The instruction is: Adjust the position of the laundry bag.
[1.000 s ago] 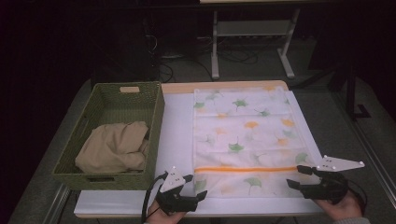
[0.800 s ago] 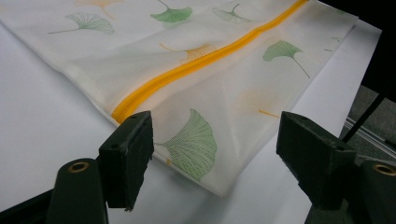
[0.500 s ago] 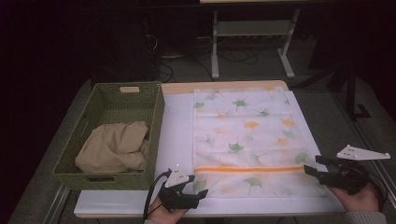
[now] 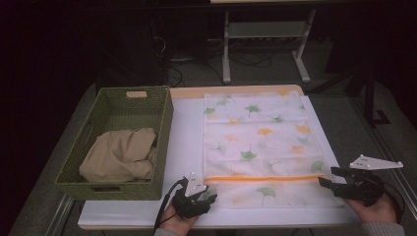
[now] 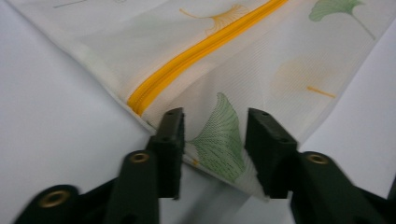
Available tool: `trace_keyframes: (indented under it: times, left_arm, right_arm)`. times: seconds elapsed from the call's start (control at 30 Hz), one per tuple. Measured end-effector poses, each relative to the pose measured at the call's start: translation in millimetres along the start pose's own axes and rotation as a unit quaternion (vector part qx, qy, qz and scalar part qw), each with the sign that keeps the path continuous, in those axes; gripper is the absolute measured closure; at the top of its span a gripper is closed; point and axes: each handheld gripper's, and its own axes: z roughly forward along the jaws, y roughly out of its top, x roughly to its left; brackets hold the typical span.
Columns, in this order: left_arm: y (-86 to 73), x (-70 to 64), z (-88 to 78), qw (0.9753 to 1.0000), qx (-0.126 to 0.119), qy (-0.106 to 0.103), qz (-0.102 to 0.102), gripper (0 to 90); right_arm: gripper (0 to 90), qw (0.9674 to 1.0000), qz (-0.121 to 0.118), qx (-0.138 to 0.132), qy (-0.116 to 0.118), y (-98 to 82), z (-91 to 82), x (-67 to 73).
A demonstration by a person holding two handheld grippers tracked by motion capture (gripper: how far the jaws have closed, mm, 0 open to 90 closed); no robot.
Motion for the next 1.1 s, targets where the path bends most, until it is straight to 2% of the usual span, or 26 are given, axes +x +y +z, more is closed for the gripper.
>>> trace_keyframes:
  times: [0.07,0.1,0.13,0.2,0.33,0.63,0.67,0.7,0.73,0.83,0.9,0.93,1.03,1.1]
  left_arm:
    - [0.6,-2.5,0.6,0.9998,0.004,0.012,0.015,77.2]
    - [1.5,-4.5,1.7,0.9997,0.007,0.012,0.02,85.1]
    - [1.5,-4.5,1.7,0.9997,0.007,0.012,0.02,88.7]
    - [3.1,-4.8,1.3,0.9995,0.015,0.017,0.02,89.9]
    - [1.6,-2.5,-3.5,0.9998,0.016,0.013,-0.002,90.0]
    - [-8.2,-4.2,-19.9,0.9991,0.026,0.002,-0.033,89.7]
    - [-6.5,-5.3,-23.0,0.9988,0.019,-0.002,-0.044,79.8]
    - [-6.5,-5.3,-23.0,0.9988,0.019,-0.002,-0.044,74.8]
    - [-3.8,-6.8,-25.3,0.9988,0.013,-0.002,-0.047,74.8]
    - [5.0,-12.3,-26.8,0.9987,0.006,-0.012,-0.049,61.3]
    - [11.0,-17.1,-24.7,0.9986,0.006,-0.023,-0.047,57.6]
    - [15.7,-20.6,-21.7,0.9983,0.005,-0.032,-0.048,54.4]
    - [21.3,-23.3,-17.6,0.998,0.001,-0.042,-0.048,52.2]
    - [26.0,-24.6,-14.4,0.9975,-0.001,-0.05,-0.05,50.2]
  right_arm:
    - [33.2,1.0,-0.001,-0.002,-0.003,0.2,-0.6,-0.5]
    - [33.2,1.0,-0.001,-0.003,-0.003,0.0,-1.2,-0.9]
    - [33.2,1.0,-0.001,-0.003,-0.003,0.0,-1.2,-0.9]
    - [33.0,1.0,0.003,-0.004,-0.004,-0.7,-2.4,-1.9]
    - [32.9,0.9999,0.01,-0.004,-0.005,-3.5,-3.9,-5.5]
    - [32.2,0.9996,0.026,0.009,0.0,-9.9,-3.0,-10.0]
    - [32.2,0.9994,0.033,0.011,0.003,-11.5,-3.7,-11.2]
    - [32.2,0.9994,0.033,0.011,0.003,-11.5,-3.7,-11.2]
    - [32.2,0.9993,0.036,0.012,0.004,-12.1,-4.4,-11.5]
    - [32.9,0.9989,0.044,0.015,0.004,-13.7,-8.3,-12.9]
    - [34.3,0.9988,0.046,0.02,0.003,-13.8,-9.8,-13.8]
    - [36.1,0.9982,0.056,0.022,0.003,-14.1,-11.4,-15.2]
    - [36.7,0.9973,0.067,0.028,0.011,-14.3,-12.1,-16.4]
    - [36.7,0.9972,0.067,0.031,0.007,-15.0,-12.3,-16.8]
